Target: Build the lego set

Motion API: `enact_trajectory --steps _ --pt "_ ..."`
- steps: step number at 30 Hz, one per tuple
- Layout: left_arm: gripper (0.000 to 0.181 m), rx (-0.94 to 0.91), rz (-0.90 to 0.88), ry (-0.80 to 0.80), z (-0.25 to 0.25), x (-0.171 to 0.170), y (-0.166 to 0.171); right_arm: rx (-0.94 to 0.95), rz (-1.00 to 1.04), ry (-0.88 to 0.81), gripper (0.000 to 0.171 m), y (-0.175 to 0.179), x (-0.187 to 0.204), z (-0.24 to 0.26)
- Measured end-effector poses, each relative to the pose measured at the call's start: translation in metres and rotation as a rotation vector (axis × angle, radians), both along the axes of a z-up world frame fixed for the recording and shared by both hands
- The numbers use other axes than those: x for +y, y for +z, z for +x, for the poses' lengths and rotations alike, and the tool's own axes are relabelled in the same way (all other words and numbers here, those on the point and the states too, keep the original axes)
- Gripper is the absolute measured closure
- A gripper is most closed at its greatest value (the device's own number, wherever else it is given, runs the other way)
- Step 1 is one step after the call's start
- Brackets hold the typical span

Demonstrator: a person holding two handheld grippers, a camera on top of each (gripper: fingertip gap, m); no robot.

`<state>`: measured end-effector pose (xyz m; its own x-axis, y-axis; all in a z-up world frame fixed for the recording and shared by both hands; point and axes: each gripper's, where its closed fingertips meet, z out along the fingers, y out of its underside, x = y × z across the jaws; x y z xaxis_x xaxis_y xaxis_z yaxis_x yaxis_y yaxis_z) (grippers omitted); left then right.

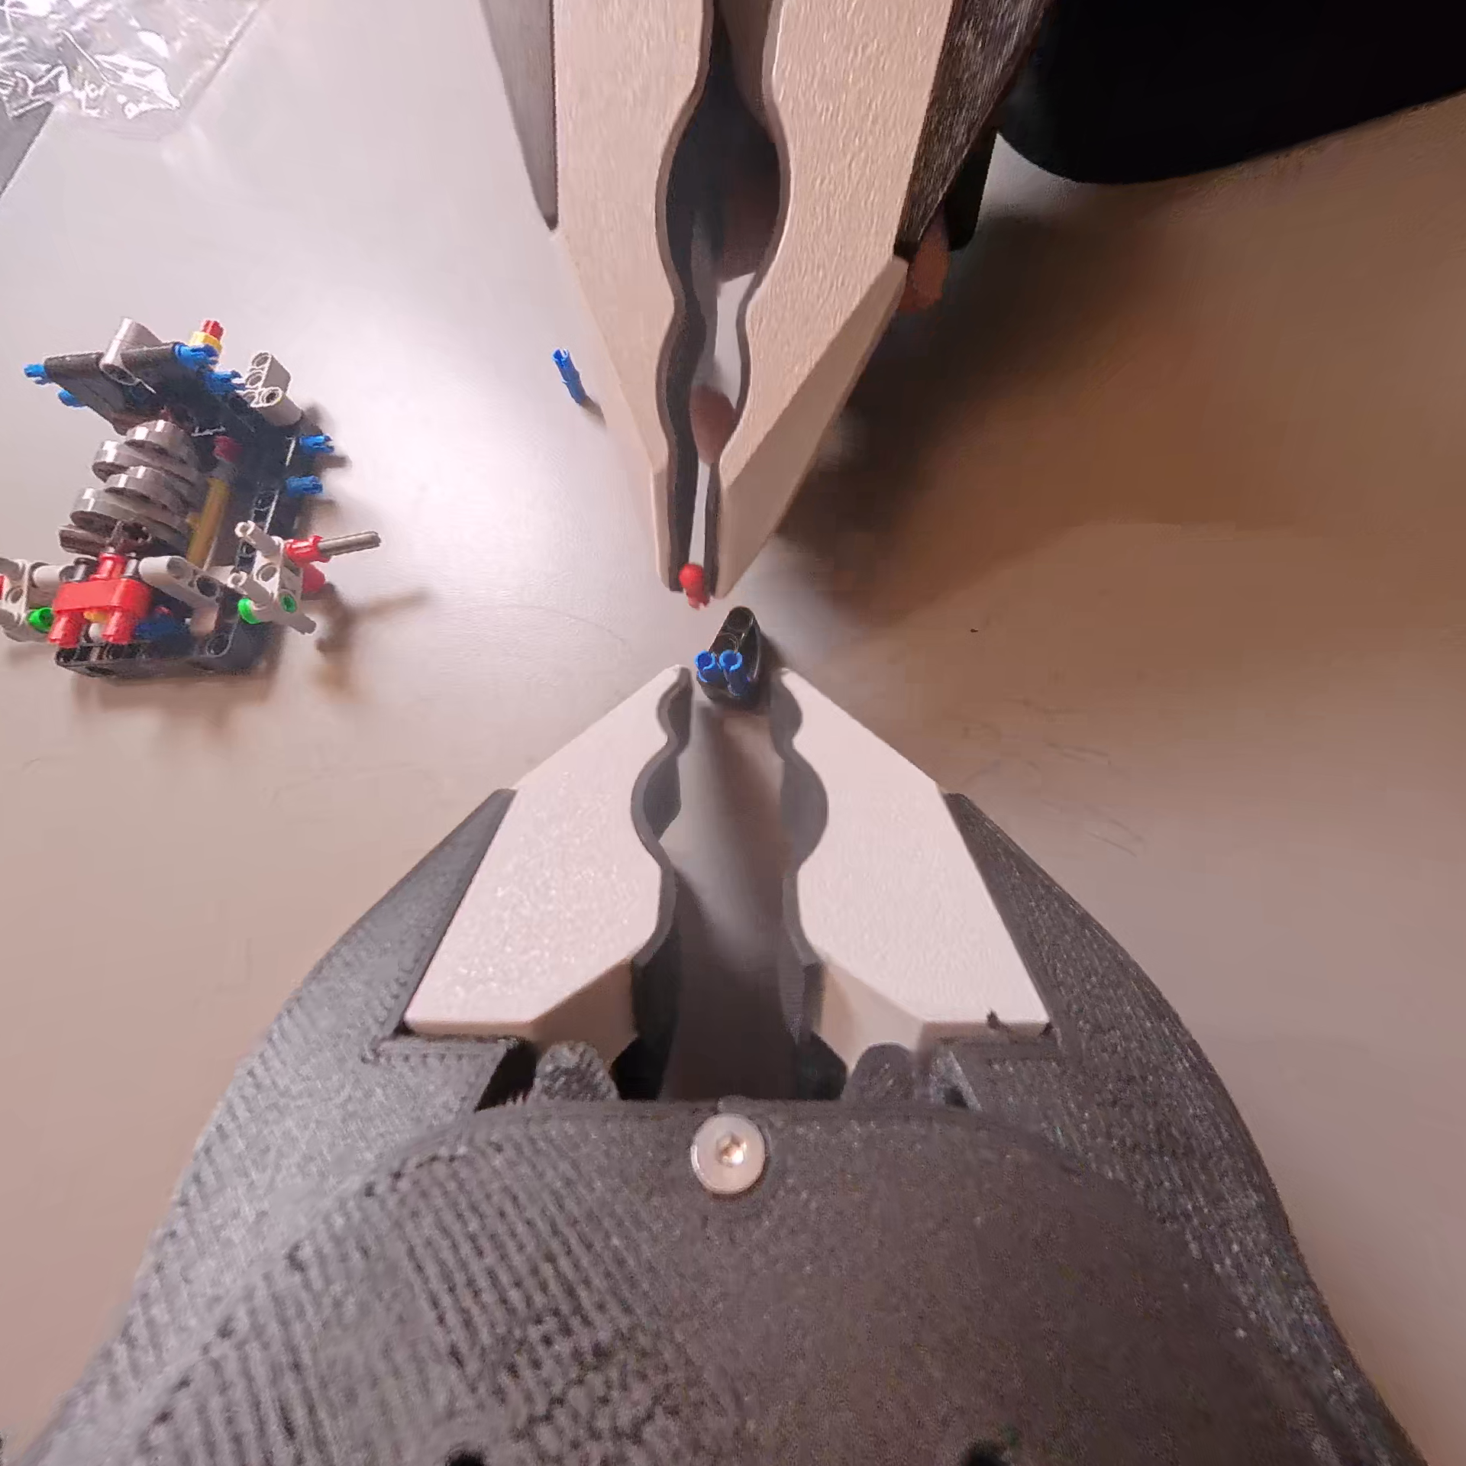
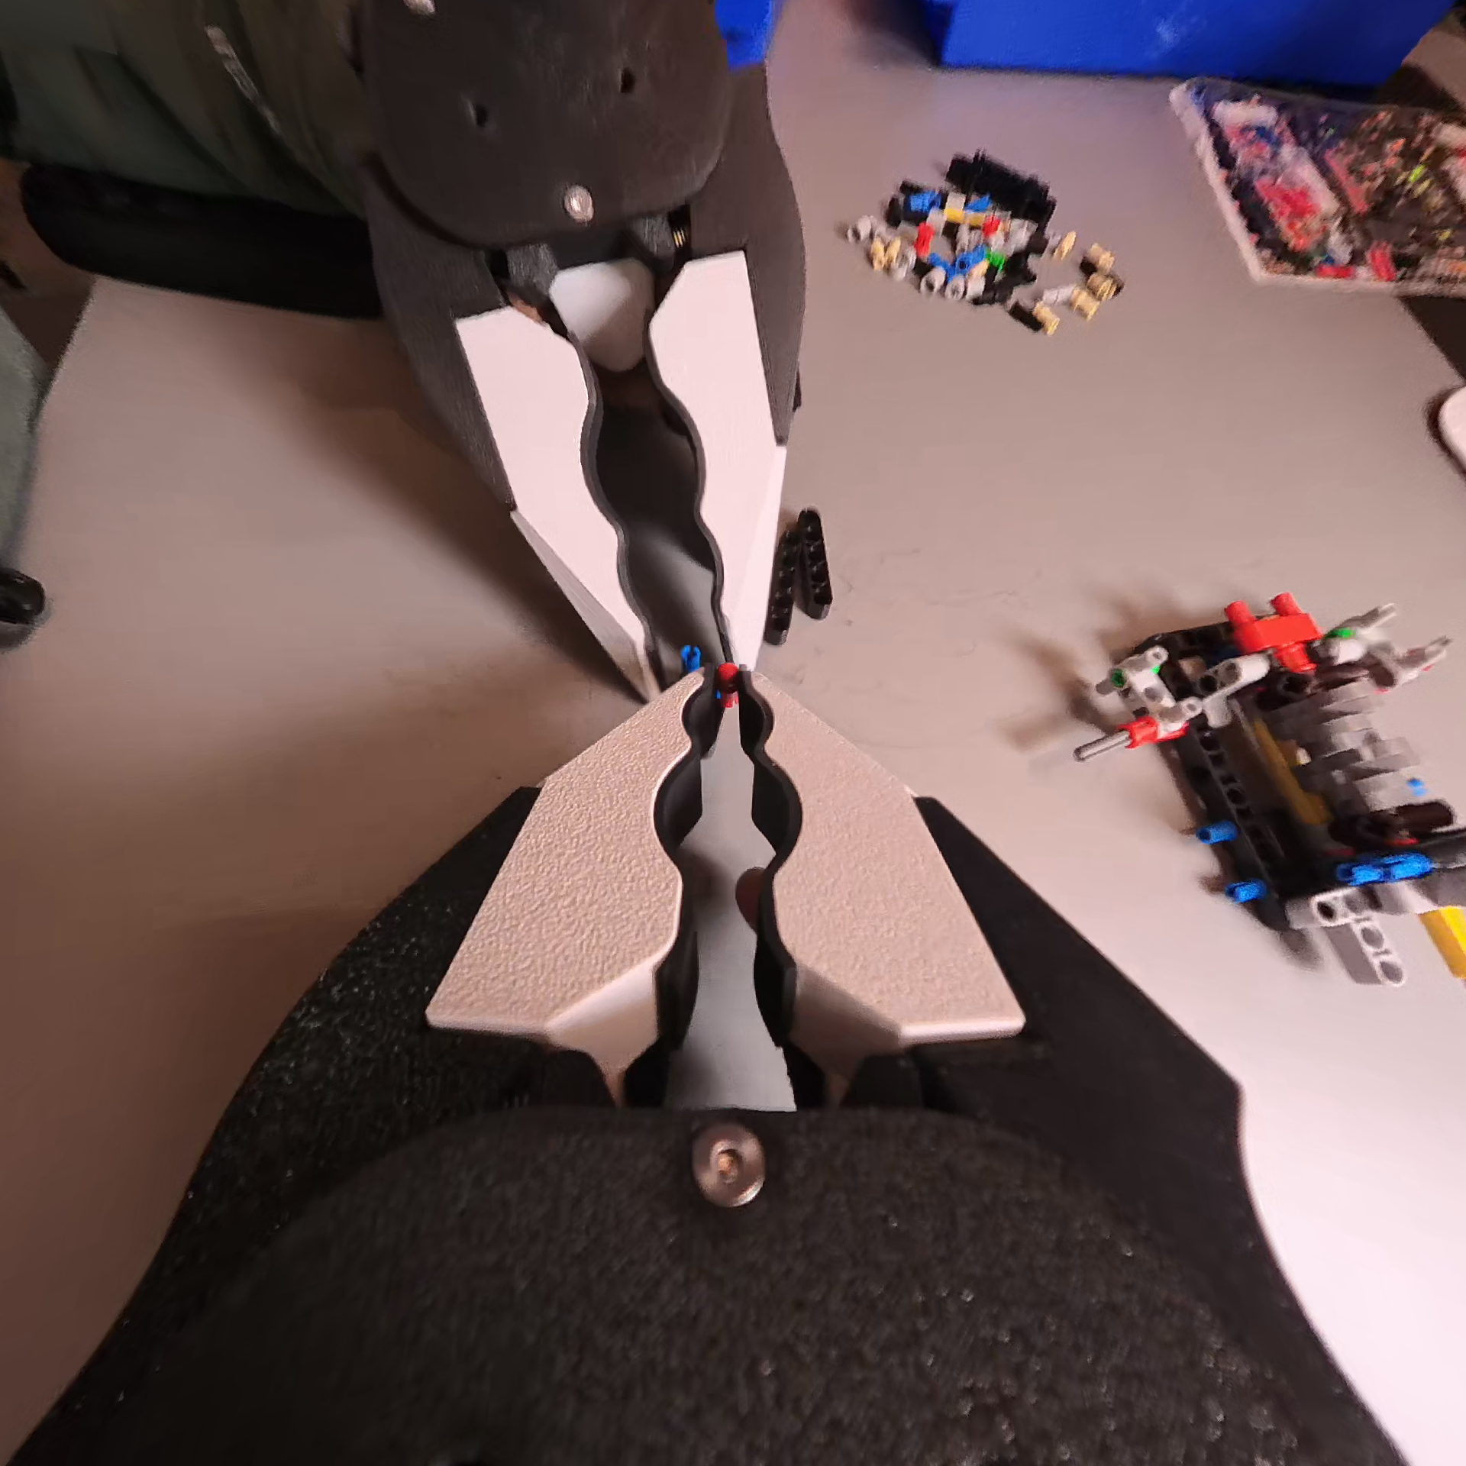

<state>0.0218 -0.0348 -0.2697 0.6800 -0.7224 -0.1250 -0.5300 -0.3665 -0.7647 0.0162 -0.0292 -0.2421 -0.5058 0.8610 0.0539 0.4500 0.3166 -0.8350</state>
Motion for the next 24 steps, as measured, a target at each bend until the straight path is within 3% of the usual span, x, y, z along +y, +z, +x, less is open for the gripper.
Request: enact_trajectory --steps 2,6,11,19,24 --pt "0.153 -0.049 -0.012 0.003 0.000 -0.002 0.004 0.100 -0.018 0.018 0.169 0.016 -0.003 0.000" --pt "0.158 -0.308 -0.005 -0.027 0.003 -0.009 0.039 0.317 -0.088 0.052 0.168 0.054 -0.014 0.003" --pt "0.166 -0.618 0.091 -0.073 0.010 -0.015 0.098 0.421 -0.408 0.046 0.169 0.090 -0.023 0.009" --pt "0.180 -0.700 0.125 -0.092 0.017 -0.020 0.116 0.455 -0.499 0.075 0.169 0.102 -0.029 0.012" --pt "0.175 -0.714 0.111 -0.100 0.016 -0.021 0.116 0.450 -0.497 0.089 0.169 0.100 -0.031 0.013"
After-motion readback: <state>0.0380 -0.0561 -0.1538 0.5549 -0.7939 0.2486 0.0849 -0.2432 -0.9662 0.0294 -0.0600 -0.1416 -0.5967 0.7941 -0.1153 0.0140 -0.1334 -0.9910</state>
